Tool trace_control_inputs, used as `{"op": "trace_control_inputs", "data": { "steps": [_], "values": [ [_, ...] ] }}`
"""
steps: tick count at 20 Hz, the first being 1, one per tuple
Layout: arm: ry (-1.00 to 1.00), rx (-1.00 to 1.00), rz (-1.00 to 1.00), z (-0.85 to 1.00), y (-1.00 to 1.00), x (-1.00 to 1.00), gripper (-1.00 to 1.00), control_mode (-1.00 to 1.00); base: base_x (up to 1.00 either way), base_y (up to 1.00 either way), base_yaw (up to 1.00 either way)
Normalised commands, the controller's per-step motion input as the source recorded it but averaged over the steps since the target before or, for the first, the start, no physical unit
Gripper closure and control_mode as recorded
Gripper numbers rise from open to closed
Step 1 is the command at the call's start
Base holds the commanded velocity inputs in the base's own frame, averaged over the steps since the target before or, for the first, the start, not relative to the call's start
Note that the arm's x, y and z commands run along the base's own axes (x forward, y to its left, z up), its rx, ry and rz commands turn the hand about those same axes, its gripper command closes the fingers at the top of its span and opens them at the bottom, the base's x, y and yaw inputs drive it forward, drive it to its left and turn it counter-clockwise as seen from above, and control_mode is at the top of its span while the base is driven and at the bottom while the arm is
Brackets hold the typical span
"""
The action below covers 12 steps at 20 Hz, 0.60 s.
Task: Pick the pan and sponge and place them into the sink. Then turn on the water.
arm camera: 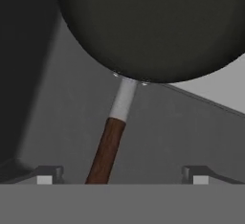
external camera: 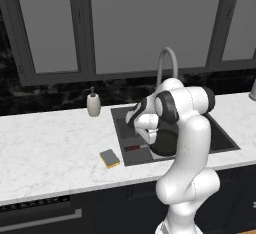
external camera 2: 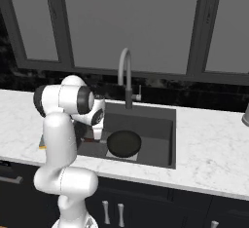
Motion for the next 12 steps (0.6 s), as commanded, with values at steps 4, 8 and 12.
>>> {"op": "trace_control_inputs", "data": {
  "steps": [4,8,12],
  "values": [
    [-0.01,-0.03,0.0,0.7,0.0,-0.44,-1.0,-1.0,0.0,0.0,0.0],
    [0.0,-0.02,0.0,0.72,0.0,-0.52,-1.0,-1.0,0.0,0.0,0.0],
    [0.0,0.0,0.0,0.8,0.0,-0.54,-1.0,-1.0,0.0,0.0,0.0]
  ]
}}
